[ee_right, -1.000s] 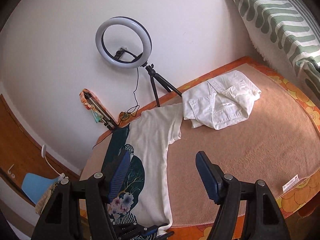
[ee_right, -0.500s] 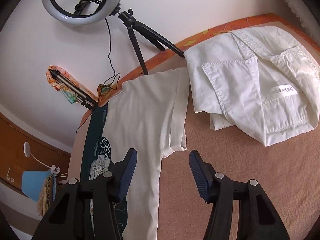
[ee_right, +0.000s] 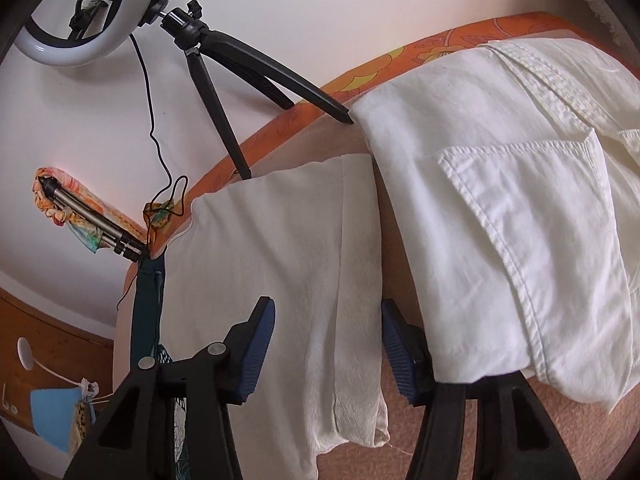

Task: Fold small clothes
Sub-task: 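Grasp the cream side hem with the left gripper while the right gripper grasps the cream sleeve, then fold the cream side lengthwise over toward the dark green strip with both grippers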

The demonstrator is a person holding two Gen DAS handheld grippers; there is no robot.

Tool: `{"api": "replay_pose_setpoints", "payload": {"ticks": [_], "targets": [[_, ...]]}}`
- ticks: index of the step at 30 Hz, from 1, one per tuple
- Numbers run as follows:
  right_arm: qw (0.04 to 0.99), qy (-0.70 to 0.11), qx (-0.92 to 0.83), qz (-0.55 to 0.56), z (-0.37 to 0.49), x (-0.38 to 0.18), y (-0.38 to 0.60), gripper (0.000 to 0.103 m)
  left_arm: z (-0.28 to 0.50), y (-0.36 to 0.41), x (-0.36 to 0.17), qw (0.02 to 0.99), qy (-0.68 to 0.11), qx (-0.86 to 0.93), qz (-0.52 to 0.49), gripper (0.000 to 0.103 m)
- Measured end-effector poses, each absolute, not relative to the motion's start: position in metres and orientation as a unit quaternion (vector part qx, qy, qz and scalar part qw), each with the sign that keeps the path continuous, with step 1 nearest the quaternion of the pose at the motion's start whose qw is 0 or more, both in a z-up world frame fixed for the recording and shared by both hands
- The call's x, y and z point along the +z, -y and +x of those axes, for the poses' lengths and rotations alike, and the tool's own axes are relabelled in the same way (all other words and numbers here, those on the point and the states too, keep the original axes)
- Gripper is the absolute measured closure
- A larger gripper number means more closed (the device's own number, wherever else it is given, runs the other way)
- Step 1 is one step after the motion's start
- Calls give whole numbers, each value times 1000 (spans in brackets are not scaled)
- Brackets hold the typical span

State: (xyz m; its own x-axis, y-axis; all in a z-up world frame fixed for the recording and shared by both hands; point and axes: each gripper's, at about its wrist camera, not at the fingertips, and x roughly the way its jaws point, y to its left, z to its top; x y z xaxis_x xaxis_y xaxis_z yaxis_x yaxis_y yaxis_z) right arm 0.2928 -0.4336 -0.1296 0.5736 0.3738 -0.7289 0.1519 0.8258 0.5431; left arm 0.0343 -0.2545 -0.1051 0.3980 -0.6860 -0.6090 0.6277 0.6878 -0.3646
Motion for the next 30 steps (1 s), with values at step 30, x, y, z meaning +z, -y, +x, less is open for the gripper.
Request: {"api": "replay_pose_setpoints", "payload": {"ticks": [30], "targets": [[849, -479, 98, -201, 332, -89, 117, 102, 21, 140, -128, 859, -396, -279, -163, 99]]}}
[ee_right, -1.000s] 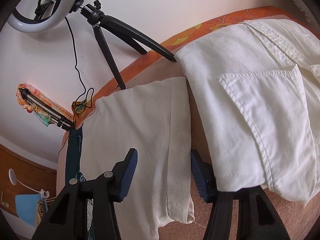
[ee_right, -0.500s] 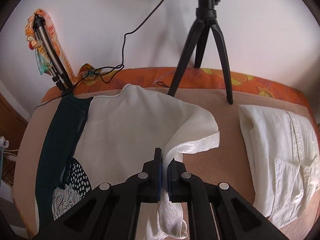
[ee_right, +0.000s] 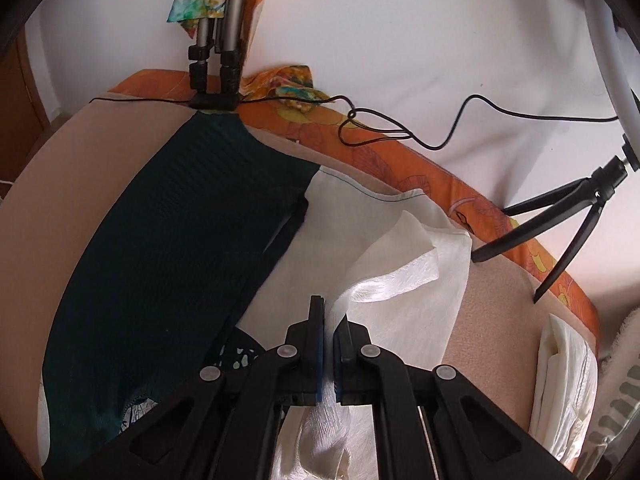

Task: Fold small clothes
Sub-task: 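Fold the cream side lengthwise over toward the dark green strip with both grippers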

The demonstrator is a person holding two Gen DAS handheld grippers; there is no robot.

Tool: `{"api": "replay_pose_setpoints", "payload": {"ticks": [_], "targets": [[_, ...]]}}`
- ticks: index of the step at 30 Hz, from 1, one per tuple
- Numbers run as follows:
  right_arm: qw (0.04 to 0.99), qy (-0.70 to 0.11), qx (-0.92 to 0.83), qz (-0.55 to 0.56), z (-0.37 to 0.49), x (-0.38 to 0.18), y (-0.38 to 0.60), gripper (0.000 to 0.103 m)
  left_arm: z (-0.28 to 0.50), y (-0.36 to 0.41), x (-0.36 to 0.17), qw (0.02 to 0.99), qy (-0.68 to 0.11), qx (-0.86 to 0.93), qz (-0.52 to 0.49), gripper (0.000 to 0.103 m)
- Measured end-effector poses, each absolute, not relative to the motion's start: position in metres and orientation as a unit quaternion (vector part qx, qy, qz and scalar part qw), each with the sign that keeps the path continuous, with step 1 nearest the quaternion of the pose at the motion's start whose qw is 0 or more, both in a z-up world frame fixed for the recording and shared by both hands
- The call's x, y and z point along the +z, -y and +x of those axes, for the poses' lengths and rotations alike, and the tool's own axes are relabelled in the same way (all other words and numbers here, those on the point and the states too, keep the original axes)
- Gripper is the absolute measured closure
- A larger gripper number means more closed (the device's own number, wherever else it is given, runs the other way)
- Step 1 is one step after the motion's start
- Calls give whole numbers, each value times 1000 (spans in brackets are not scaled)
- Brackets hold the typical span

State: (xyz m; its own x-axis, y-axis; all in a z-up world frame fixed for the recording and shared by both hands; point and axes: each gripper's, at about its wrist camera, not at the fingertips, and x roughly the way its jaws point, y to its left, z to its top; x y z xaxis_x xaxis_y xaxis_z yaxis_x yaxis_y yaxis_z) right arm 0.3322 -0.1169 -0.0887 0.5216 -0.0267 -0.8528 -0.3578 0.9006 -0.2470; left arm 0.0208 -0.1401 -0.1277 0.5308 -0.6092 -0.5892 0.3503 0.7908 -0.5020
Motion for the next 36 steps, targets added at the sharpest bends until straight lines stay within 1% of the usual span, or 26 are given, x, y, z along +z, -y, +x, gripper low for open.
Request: {"api": "replay_pose_setpoints", "payload": {"ticks": [11, 18, 19, 20, 21, 22, 23, 25, 28, 30, 33, 36], "targets": [[829, -478, 114, -266, 324, -126, 61, 102, 15, 128, -142, 858, -407, -265, -167, 99], [831, -475, 118, -265, 324, -132, 56, 102, 15, 129, -142, 858, -409, -264, -165, 99], [831, -476, 119, -260, 327, -132, 57, 98, 15, 129, -141, 858, -409, -265, -165, 99], [830, -483, 123, -251, 329, -131, 59, 84, 14, 128, -139, 859, -406, -265, -165, 99], [830, -487, 132, -238, 329, -128, 62, 75, 13, 127, -137, 860, -404, -266, -163, 99], [833, -485, 146, -221, 327, -122, 65, 63, 13, 127, -136, 862, -401, -266, -159, 99], [839, -479, 153, -208, 324, -114, 70, 60, 12, 128, -135, 863, -400, -267, -155, 99], [848, -471, 162, -181, 312, -97, 81, 59, 12, 131, -135, 863, -401, -268, -151, 99], [867, -454, 170, -112, 283, -68, 110, 53, 11, 130, -135, 862, -403, -267, -152, 99], [876, -445, 175, -67, 251, -53, 132, 53, 10, 129, -134, 864, -402, -264, -149, 99], [881, -439, 175, -28, 192, -42, 174, 53, 8, 126, -132, 868, -401, -257, -143, 99], [882, -442, 163, -26, 129, -49, 206, 53, 8, 122, -135, 862, -417, -248, -144, 91]]}}
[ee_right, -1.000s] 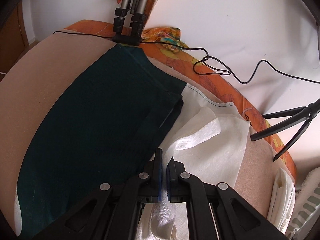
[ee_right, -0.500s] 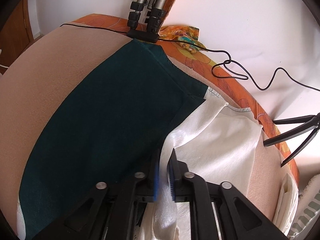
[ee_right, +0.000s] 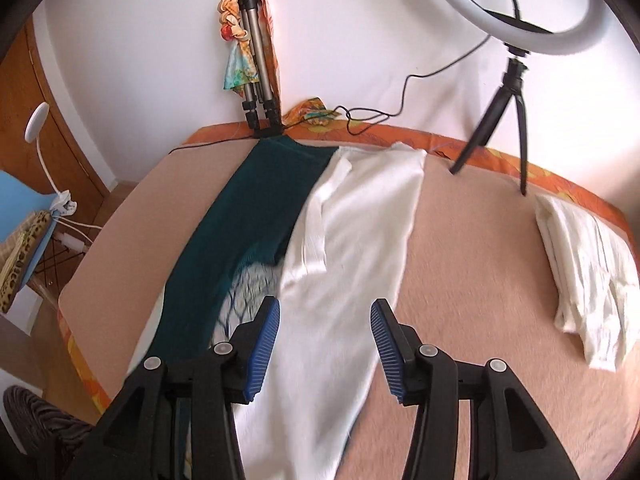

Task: Fold small clothes

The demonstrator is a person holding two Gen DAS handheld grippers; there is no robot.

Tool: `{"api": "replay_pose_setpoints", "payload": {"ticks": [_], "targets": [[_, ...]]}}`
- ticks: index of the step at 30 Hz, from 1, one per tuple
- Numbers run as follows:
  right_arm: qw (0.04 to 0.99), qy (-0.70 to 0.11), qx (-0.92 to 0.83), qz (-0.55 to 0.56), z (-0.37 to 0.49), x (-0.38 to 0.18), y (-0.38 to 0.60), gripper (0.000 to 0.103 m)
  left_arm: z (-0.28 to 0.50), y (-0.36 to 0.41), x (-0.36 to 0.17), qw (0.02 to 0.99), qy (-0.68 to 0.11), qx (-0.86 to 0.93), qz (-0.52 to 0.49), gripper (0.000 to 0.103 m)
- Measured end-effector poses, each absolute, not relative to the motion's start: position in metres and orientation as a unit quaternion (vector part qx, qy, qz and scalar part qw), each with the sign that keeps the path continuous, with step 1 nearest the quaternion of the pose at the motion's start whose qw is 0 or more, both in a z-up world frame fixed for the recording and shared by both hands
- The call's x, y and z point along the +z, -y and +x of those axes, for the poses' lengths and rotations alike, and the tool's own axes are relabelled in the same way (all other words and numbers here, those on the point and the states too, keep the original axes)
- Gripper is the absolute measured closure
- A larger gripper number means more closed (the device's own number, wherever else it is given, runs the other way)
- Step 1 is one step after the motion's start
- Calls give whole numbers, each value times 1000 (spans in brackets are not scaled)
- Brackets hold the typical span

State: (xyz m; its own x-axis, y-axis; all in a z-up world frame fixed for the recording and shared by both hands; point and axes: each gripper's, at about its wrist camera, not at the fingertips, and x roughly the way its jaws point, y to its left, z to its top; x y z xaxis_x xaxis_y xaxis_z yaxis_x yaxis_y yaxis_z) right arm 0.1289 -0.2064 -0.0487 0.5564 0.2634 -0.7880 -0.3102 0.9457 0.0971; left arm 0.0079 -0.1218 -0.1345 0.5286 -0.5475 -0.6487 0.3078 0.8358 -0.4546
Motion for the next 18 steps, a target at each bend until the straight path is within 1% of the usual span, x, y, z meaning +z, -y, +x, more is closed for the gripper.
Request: {"api": "replay_pose_setpoints", "payload": {"ticks": [2, 3, 4, 10, 16, 17, 18], "targets": [[878, -454, 150, -23, 93, -62, 224, 53, 3, 119, -134, 861, -423, -250, -136, 83], [874, -462, 148, -18, 81, -69, 232, 53, -1, 118, -133, 862, -424, -246, -128, 71], [870, -472, 145, -11, 68, -77, 238, 54, -5, 115, -131, 863, -423, -245, -123, 68], [847, -507, 160, -8, 17, -113, 248, 60, -20, 85, -109, 880, -404, -233, -90, 68], [831, -527, 177, -6, -7, -135, 242, 66, -7, 45, -91, 899, -392, -190, -41, 68], [830, -528, 179, -6, -9, -137, 241, 69, -3, 38, -91, 900, -394, -184, -39, 68], [829, -529, 183, -5, -12, -138, 240, 71, 0, 32, -92, 898, -399, -180, -41, 65]]}}
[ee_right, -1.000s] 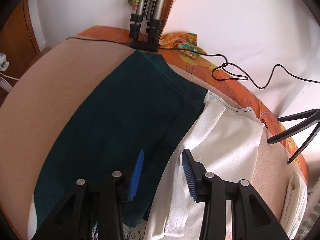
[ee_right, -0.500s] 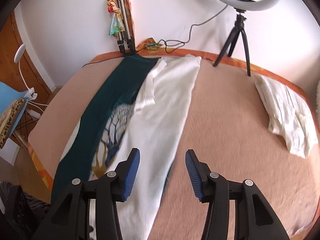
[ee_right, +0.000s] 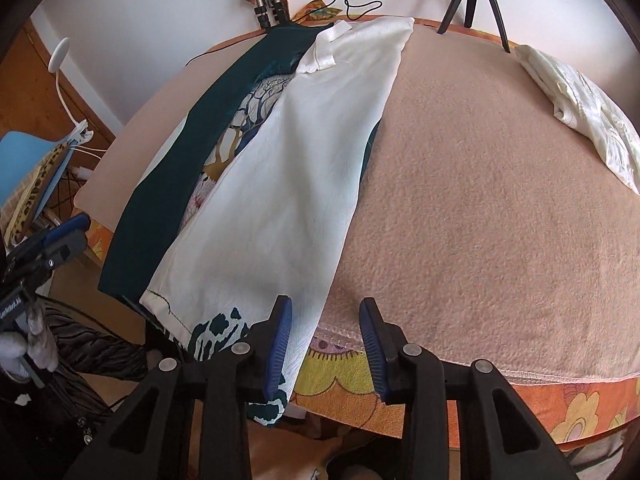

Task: Fold small clothes

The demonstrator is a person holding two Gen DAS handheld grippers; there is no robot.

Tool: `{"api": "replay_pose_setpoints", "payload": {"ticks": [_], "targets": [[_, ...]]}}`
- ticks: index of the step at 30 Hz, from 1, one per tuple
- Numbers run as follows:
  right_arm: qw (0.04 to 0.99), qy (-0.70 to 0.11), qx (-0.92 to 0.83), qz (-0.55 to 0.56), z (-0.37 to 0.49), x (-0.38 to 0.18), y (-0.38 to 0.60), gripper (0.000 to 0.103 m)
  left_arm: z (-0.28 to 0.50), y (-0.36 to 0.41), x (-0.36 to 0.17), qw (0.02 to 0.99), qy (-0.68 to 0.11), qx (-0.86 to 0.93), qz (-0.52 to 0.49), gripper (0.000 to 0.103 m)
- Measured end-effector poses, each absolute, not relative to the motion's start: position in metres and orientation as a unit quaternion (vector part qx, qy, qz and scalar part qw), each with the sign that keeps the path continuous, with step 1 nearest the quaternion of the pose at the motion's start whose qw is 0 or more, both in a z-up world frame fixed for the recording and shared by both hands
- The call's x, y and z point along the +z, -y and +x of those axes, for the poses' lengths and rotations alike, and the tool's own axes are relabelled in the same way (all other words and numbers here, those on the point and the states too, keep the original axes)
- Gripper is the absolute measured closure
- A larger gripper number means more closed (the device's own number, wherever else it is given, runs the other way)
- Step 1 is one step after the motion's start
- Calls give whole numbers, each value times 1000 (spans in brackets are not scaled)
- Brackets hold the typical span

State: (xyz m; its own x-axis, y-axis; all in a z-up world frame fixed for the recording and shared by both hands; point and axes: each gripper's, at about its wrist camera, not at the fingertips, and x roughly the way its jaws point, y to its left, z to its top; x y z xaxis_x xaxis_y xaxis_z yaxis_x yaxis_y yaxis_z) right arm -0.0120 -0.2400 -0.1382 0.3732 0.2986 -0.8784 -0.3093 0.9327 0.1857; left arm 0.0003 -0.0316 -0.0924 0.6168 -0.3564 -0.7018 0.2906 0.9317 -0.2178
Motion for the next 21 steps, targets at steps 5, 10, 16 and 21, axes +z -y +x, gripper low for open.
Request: {"api": "replay_pose_setpoints", "payload": {"ticks": [5, 10, 16, 21], "targets": [[829, -525, 193, -25, -17, -141, 231, 95, 10, 7, -106, 883, -433, -163, -76, 59], [832, -520, 188, -43, -23, -142, 228, 101, 4, 3, -121, 868, -461, -165, -85, 59], [822, -529, 208, 36, -33, -143, 246, 71, -11, -1, -132, 847, -489, -173, -116, 59], [813, -531, 223, 82, -43, -144, 255, 70, -17, -7, -142, 820, -518, -187, -157, 59]]}}
